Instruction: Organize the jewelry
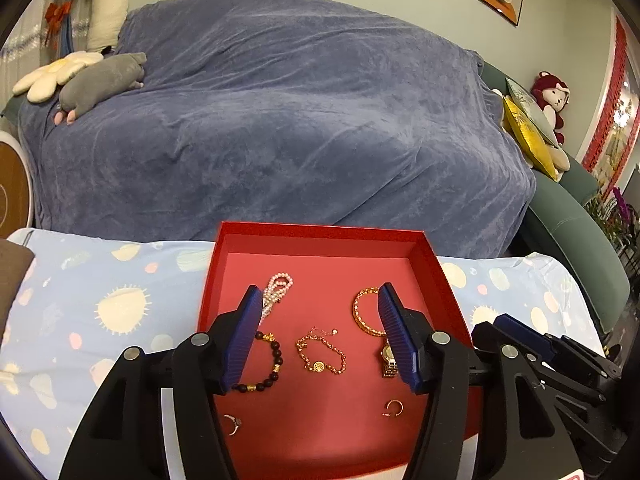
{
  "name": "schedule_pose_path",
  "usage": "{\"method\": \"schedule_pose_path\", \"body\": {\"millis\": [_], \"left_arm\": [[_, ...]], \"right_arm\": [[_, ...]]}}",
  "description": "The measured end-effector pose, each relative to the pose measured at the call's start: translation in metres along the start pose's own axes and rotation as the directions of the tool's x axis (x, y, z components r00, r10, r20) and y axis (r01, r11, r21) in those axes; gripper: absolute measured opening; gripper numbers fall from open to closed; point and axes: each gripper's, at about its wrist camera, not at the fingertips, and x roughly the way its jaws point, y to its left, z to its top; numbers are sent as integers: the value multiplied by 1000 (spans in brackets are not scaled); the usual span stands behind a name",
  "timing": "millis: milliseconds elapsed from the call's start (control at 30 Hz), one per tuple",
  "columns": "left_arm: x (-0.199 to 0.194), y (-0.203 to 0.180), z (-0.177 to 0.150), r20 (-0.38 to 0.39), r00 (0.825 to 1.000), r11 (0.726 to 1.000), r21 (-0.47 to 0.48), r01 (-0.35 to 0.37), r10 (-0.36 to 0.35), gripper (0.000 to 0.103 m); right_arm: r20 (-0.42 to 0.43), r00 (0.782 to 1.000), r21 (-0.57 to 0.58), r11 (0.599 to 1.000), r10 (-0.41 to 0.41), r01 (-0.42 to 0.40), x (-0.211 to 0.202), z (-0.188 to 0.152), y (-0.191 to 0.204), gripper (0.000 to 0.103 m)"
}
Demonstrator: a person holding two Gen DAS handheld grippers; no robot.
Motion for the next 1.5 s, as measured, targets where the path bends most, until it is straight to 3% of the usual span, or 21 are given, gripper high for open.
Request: {"method": "schedule_pose_path", "body": {"millis": [167,267,500,667,800,900,1200,1500], "left_arm": [[-36,5,-16,13,999,999,24,-29,29,62],[-56,10,-32,-3,999,998,33,-46,46,69],[-91,28,-87,-77,995,998,16,-55,56,74],[-105,33,-134,-132,989,998,7,-66,66,74],[-107,29,-164,-172,984,999,-7,-49,47,74],[-100,21,-179,-196,979,998,34,-48,53,74],[-71,3,-193,-206,975,993,99,-58,78,74],[-53,-8,-196,-234,969,991,119,-53,80,50]], "right_arm": [[-8,1000,-5,1000,23,-24,-30,-15,8,31],[-3,999,-7,999,35,-35,-51,-29,14,38],[5,999,-12,999,34,-34,-93,-71,19,47],[-25,999,10,999,42,-42,-111,-104,19,48],[-58,996,14,998,62,-61,-117,-128,22,48],[-82,995,-10,998,59,-60,-116,-140,25,48],[-123,992,-14,999,32,-34,-106,-154,15,49],[-129,991,-34,999,25,-30,-105,-154,15,49]]}}
